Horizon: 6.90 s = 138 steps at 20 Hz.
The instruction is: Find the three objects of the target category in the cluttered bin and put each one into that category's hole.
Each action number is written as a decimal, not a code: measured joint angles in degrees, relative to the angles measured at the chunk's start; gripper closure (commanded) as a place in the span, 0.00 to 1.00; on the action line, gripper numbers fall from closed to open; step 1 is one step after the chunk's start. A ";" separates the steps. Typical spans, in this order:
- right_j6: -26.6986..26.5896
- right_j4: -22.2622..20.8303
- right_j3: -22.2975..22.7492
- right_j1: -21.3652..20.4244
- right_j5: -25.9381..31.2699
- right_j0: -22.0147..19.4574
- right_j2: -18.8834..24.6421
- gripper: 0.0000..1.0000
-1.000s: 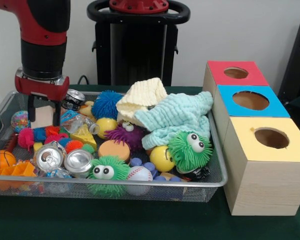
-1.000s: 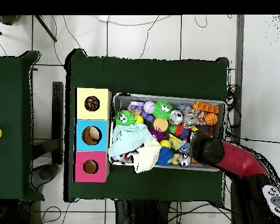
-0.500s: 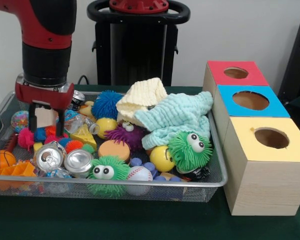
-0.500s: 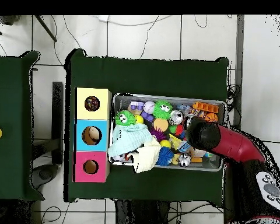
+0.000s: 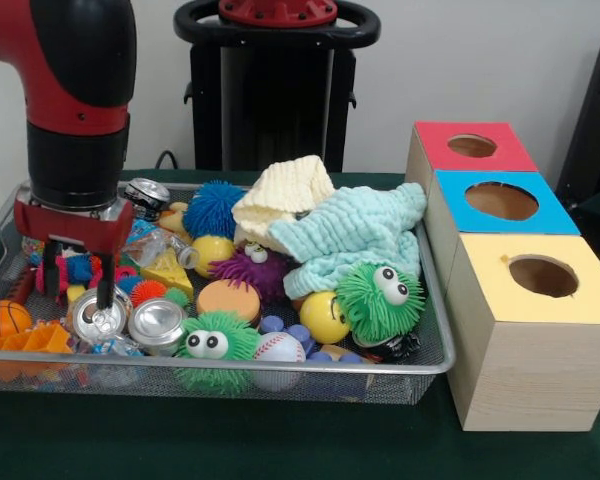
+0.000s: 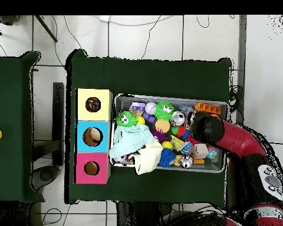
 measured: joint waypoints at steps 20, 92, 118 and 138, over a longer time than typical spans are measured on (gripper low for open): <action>0.00 -0.02 4.33 -2.89 -0.14 -1.54 -3.51 0.00; 0.09 3.38 3.04 5.96 -15.24 -2.53 -2.70 1.00; 0.52 8.58 6.37 1.12 -14.67 5.76 -3.77 1.00; 0.52 10.64 9.85 -5.58 -8.29 7.86 -6.47 0.00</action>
